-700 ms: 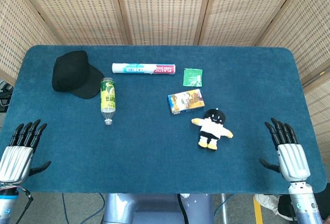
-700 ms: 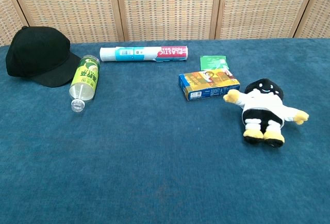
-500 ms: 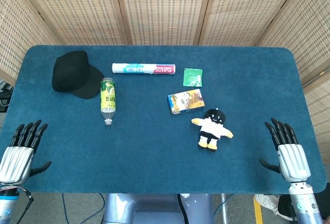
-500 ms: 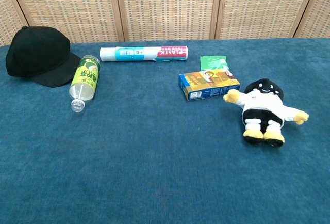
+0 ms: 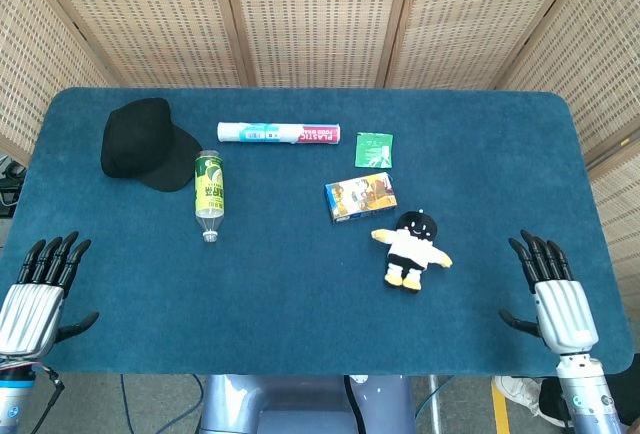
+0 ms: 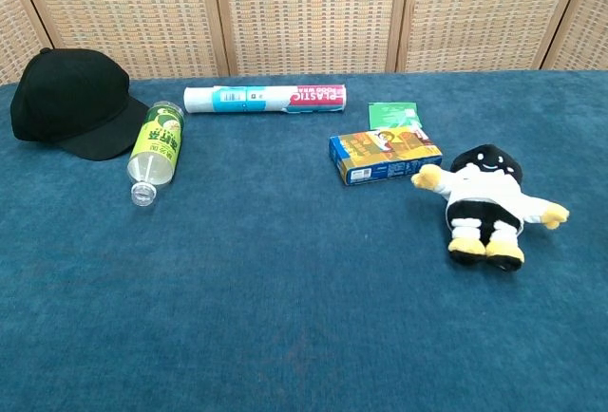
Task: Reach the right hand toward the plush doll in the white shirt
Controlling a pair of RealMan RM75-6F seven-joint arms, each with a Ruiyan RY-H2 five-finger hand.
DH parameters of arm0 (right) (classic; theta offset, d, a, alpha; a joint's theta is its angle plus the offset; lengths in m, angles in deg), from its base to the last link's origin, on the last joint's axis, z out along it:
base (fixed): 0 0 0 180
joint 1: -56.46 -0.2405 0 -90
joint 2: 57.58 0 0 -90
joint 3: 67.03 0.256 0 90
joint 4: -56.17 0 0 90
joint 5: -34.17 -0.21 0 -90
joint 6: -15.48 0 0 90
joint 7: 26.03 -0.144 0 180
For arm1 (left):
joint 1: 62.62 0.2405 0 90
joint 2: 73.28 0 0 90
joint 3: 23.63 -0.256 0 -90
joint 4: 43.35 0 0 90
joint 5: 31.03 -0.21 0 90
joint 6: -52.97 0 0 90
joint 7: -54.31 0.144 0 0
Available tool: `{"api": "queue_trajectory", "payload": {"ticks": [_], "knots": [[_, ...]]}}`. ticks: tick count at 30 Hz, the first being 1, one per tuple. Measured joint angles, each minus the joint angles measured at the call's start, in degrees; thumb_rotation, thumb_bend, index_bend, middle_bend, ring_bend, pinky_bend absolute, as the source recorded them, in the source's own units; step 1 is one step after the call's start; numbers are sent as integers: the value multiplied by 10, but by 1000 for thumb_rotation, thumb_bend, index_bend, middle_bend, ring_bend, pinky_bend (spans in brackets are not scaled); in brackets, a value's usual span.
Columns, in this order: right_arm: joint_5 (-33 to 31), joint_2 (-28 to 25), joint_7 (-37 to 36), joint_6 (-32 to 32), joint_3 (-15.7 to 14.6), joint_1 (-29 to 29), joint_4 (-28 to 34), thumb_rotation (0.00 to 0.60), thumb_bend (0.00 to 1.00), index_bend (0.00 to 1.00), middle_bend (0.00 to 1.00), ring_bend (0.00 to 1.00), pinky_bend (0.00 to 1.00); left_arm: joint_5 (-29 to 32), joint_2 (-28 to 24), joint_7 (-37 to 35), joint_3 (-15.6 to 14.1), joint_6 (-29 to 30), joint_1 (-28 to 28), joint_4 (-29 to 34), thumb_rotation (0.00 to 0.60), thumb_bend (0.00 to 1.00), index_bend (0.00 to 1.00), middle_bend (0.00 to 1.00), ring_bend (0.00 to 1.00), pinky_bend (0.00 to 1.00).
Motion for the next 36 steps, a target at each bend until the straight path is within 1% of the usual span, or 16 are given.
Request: {"api": "queue_trajectory", "payload": {"ticks": [3, 7, 9, 13, 16, 19, 25, 30, 33, 36], "knots": [[1, 2, 4, 2, -1, 0, 1, 600, 243, 118, 0, 0, 0, -2, 0, 2, 0, 1, 0, 1, 600, 85, 0, 0, 0, 0], [2, 5, 7, 7, 0, -3, 3, 600, 244, 169, 0, 0, 0, -1, 0, 3, 0, 0, 0, 2, 600, 85, 0, 0, 0, 0], [0, 11, 9, 13, 3, -8, 3, 600, 244, 176, 0, 0, 0, 1, 0, 2, 0, 0, 0, 2, 600, 86, 0, 0, 0, 0], [-16, 21, 16, 39, 10, -21, 4, 600, 243, 220, 0, 0, 0, -1, -1, 0, 1, 3, 1, 4, 600, 86, 0, 0, 0, 0], [-42, 31, 30, 70, 20, -37, 7, 600, 244, 263, 0, 0, 0, -4, -3, -4, 0, 6, 2, 5, 600, 85, 0, 0, 0, 0], [-75, 48, 52, 101, 34, -57, 10, 600, 252, 286, 0, 0, 0, -4, -5, -8, 0, 6, 2, 5, 600, 85, 0, 0, 0, 0], [-131, 83, 92, 150, 56, -91, 2, 600, 318, 340, 0, 0, 0, -4, -6, -13, 0, 3, 1, 4, 600, 85, 0, 0, 0, 0], [-177, 118, 123, 186, 67, -117, -30, 600, 326, 363, 0, 0, 0, -2, -7, -16, 0, 2, 1, 4, 600, 85, 0, 0, 0, 0], [-201, 131, 130, 200, 74, -127, -47, 600, 331, 374, 0, 0, 0, -1, -7, -18, 1, 1, 0, 3, 600, 85, 0, 0, 0, 0], [-214, 140, 129, 208, 78, -132, -62, 600, 359, 384, 0, 0, 0, 0, -6, -17, 2, -1, -1, 2, 600, 85, 0, 0, 0, 0]]}}
